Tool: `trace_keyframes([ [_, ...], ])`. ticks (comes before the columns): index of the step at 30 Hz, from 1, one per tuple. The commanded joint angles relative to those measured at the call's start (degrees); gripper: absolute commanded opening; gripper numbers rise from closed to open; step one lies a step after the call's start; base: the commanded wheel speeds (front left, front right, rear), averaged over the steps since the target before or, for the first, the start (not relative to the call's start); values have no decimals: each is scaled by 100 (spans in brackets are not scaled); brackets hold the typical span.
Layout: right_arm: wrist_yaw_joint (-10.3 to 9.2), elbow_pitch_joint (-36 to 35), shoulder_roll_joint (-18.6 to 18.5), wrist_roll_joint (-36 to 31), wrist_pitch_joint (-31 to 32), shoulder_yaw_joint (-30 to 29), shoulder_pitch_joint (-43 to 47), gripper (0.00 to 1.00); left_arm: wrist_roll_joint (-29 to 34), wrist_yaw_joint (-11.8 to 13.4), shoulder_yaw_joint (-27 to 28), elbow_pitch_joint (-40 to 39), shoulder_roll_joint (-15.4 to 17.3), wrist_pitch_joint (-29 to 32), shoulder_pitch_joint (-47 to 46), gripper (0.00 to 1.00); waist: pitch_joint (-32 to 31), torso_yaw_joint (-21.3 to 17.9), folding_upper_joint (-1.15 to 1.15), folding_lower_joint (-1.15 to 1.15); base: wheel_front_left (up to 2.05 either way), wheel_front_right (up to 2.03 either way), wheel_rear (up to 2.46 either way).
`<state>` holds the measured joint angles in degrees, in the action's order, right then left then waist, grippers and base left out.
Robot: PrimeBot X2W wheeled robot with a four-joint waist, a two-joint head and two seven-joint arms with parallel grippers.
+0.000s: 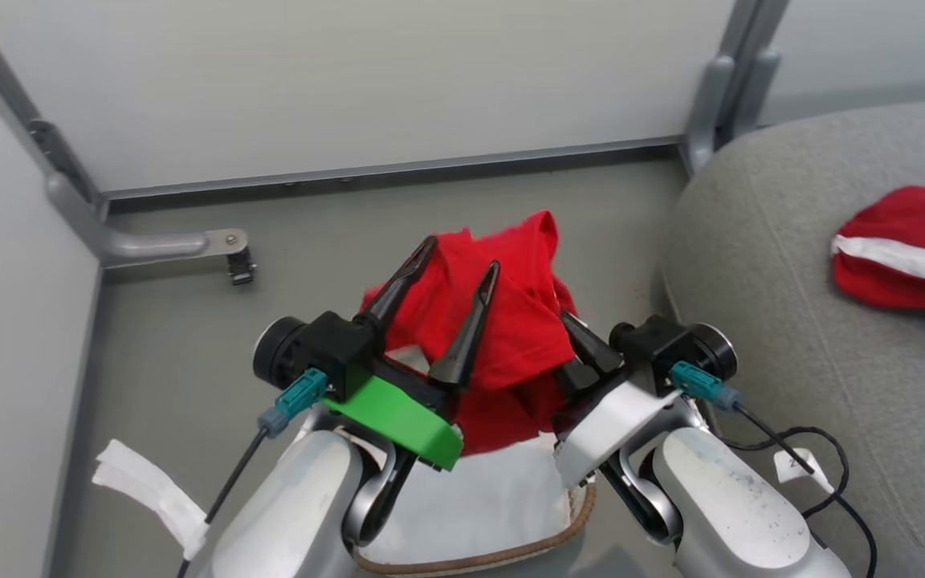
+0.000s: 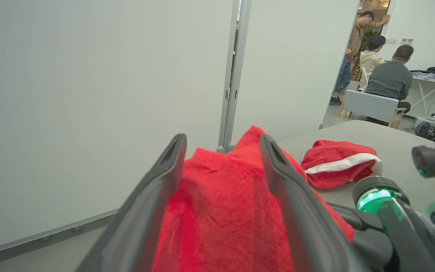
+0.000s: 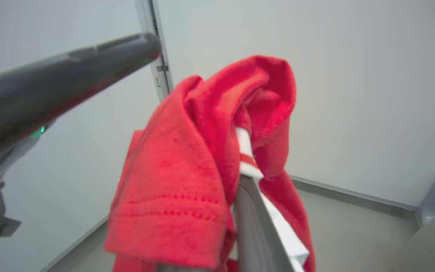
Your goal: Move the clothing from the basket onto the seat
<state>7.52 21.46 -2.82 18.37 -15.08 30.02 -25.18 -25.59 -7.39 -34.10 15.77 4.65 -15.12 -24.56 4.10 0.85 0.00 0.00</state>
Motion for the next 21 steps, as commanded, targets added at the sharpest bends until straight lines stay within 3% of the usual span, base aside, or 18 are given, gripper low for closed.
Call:
trace_keyframes([
  [1,-6,-99,-17,-44,-11,-36,86,0,45,-19,77,-4,69,-4,77,100,130,-492,0,0,0,0,0],
  [9,-6,-417,-16,-23,-12,-286,252,0,221,-19,218,27,234,-2,190,100,378,-1694,0,0,0,0,0],
  [21,-6,-801,-12,-19,-12,-685,675,0,301,-20,146,-18,337,-4,437,100,572,-2958,0,0,0,0,0],
])
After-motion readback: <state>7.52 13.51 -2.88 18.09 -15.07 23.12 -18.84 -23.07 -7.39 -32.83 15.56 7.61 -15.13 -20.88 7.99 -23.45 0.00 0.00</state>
